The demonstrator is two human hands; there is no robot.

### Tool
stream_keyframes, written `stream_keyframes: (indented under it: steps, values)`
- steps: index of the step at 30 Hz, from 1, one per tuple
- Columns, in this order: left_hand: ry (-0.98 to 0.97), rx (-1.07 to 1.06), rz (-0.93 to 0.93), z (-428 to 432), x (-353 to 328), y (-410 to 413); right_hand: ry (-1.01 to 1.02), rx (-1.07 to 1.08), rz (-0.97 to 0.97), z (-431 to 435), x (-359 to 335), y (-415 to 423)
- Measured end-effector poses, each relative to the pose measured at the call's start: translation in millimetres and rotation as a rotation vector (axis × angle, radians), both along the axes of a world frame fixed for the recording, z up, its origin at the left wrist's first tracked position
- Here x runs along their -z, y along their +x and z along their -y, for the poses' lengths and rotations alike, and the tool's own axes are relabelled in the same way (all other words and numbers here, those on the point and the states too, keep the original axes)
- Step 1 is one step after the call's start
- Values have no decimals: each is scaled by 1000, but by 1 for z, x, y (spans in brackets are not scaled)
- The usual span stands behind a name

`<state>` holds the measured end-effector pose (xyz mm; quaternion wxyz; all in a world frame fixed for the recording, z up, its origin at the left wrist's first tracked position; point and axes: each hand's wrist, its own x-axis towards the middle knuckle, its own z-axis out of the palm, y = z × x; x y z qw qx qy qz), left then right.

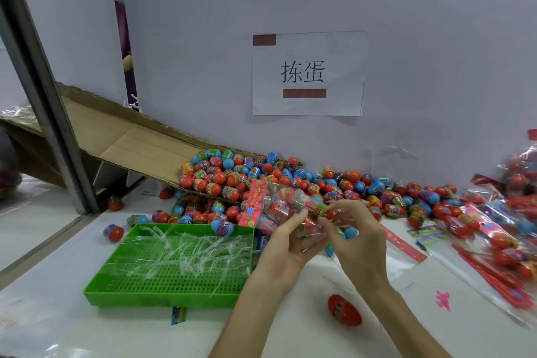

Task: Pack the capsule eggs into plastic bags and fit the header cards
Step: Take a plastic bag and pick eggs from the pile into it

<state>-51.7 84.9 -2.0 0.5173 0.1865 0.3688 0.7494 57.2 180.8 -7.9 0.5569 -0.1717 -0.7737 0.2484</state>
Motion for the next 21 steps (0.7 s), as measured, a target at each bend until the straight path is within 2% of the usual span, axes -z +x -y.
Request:
stream_keyframes:
  steps: [8,14,21]
  values:
    - [-7,36,-49,0,1,2,-21,23,-75,5,-1,0]
    - [-6,25,-43,-1,3,-1,5,28,-17,4,2,-1]
    - [-39,79,-149,-2,6,3,-78,74,-27,4,2,-1]
